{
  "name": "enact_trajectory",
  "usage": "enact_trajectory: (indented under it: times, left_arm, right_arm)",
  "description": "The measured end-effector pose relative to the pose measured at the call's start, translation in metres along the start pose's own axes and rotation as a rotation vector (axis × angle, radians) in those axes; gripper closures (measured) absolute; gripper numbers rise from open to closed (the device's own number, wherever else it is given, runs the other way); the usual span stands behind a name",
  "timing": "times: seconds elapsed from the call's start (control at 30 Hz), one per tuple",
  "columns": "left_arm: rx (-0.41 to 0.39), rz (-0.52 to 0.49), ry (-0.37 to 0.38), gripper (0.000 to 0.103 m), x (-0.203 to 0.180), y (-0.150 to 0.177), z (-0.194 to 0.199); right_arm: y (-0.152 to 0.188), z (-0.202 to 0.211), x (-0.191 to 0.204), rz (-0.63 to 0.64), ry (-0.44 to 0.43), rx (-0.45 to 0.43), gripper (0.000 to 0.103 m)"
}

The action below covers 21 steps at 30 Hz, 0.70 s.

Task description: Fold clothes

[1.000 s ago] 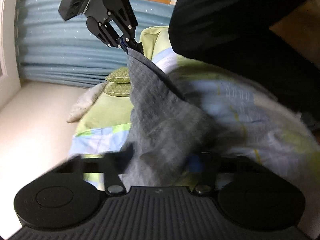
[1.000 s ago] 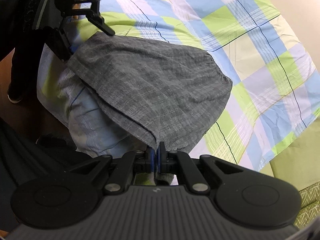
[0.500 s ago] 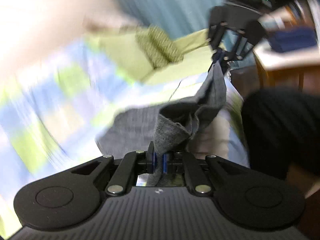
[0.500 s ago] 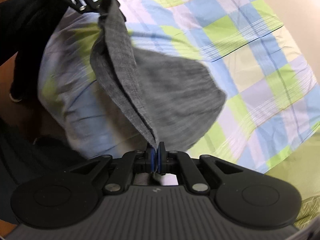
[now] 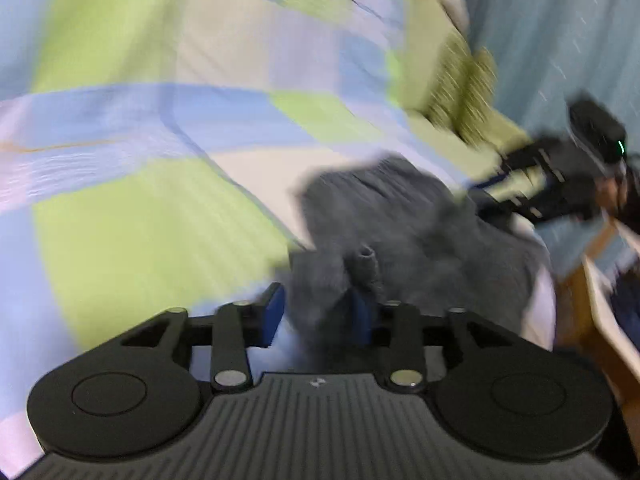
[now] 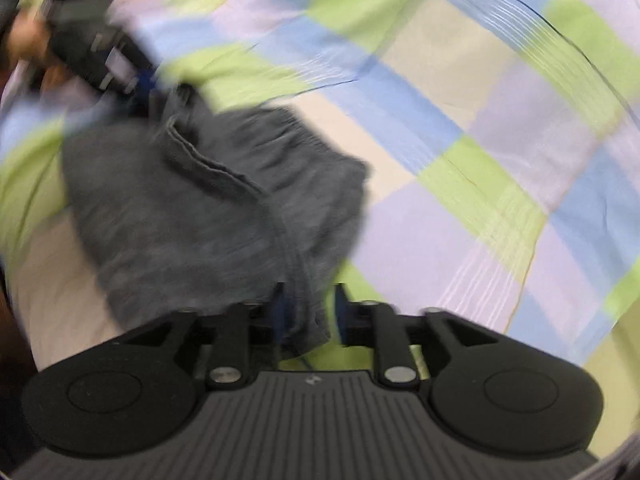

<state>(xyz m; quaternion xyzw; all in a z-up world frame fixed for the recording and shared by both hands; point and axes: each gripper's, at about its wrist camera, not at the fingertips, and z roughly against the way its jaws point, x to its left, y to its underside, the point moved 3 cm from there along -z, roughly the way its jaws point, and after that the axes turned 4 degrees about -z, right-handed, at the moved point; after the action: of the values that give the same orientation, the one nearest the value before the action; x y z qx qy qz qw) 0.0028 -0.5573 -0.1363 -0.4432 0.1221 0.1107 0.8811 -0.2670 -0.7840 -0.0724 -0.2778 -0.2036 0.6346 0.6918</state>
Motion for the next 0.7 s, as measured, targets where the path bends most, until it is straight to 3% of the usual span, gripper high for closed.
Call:
enact_trajectory:
  times: [0.07,0.17,0.3,0.33,0.4,0.5,0.53,0.6,0.63,0.7]
  left_arm:
    - [-0.021,0.041,0.013,0.059,0.008,0.002,0.01]
    - [-0.021,0.066,0.031,0.049,0.011,0.01,0.023]
    - [0.02,0.04,0.069,0.045,-0.007,0.018,0.008]
    - [0.03,0.034,0.073,0.044,-0.011,0.02,0.003]
    - [0.035,0.021,0.064,0.041,-0.014,0.019,-0.006]
    - [-0.006,-0.06,-0.064,0.041,-0.024,0.012,-0.006]
    - [-0.03,-0.111,-0.092,0.043,-0.031,0.009,-0.001]
    - [-0.072,-0.207,-0.098,0.051,-0.047,0.005,0.01]
    - [-0.07,-0.25,-0.081,0.065,-0.056,0.004,0.013]
    - [-0.032,-0.285,-0.056,0.069,-0.066,0.004,0.01]
  right_arm:
    - [0.01,0.013,-0.016,-0.196,-0.039,-0.104,0.072]
    - [0.028,0.029,-0.02,-0.336,-0.046,-0.198,0.061]
    - [0.05,0.045,-0.023,-0.547,-0.135,-0.297,0.052]
    - [0.056,0.045,-0.026,-0.609,-0.152,-0.306,0.047]
    - [0.066,0.043,-0.033,-0.71,-0.164,-0.307,0.046]
    - [0.065,0.039,-0.04,-0.772,-0.188,-0.284,0.045]
    - [0.061,0.036,-0.038,-0.74,-0.175,-0.264,0.044]
    - [0.055,0.029,-0.034,-0.681,-0.146,-0.234,0.043]
    - [0.053,0.027,-0.032,-0.663,-0.138,-0.225,0.043]
    - [0.048,0.025,-0.027,-0.629,-0.132,-0.224,0.043]
